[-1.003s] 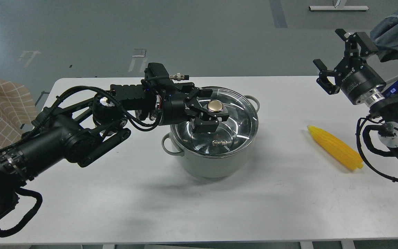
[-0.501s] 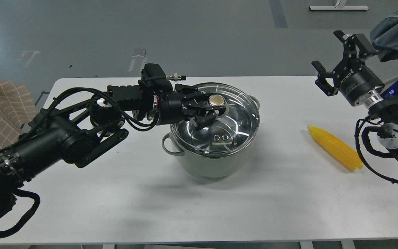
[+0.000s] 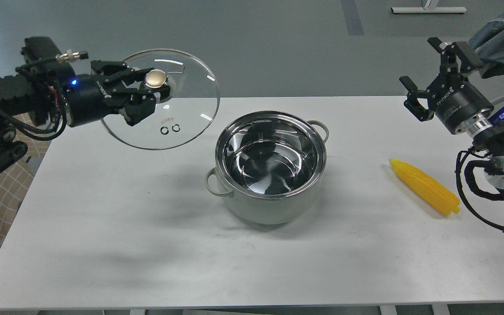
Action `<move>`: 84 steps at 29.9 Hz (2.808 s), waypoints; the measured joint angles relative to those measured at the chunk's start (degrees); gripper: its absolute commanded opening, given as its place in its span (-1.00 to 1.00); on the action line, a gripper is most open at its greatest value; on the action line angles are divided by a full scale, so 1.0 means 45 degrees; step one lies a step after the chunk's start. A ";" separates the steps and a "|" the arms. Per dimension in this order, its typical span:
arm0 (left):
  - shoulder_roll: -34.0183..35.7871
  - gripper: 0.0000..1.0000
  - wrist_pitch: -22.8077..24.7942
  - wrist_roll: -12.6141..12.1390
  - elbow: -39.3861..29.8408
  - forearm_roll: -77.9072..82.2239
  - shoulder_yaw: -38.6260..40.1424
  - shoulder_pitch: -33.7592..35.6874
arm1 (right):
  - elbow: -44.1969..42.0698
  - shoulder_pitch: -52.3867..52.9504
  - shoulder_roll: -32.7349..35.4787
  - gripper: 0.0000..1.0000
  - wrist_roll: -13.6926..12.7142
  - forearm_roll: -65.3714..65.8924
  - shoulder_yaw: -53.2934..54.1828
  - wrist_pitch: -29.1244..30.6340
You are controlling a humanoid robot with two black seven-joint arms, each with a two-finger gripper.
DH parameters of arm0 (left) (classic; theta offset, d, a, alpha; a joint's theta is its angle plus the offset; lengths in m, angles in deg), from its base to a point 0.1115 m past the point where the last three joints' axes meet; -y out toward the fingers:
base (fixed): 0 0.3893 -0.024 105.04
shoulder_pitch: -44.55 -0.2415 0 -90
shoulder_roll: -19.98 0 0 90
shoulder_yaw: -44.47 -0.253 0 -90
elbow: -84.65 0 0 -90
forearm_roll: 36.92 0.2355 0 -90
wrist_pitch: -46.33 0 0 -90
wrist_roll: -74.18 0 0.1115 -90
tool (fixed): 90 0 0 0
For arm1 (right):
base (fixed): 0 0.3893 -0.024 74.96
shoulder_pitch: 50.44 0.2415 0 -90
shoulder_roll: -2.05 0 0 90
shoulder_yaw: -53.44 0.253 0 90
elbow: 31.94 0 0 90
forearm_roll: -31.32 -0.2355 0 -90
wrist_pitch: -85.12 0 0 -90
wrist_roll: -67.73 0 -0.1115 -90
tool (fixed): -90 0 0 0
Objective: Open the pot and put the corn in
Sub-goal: 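Lift the glass lid off the pot and lower it onto the table, then open the left gripper and withdraw it up from the lid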
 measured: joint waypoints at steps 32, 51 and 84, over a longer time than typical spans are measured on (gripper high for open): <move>-0.2103 -0.49 -0.4938 -0.0001 0.5335 -0.1165 -0.0116 -0.5165 | 0.0083 -0.0293 -0.0031 1.00 0.0000 0.0195 -0.0024 0.0000; -0.2814 0.03 -0.5308 0.0001 0.6209 -0.1148 -0.0121 -0.5403 | 0.0199 -0.0329 -0.0027 1.00 0.0000 0.0196 -0.0024 -0.0006; 0.0634 0.93 -0.1425 -0.0003 0.1124 -1.2038 0.0230 -0.1865 | 0.0483 0.1327 0.1232 1.00 0.0001 0.4842 -0.0803 -0.1160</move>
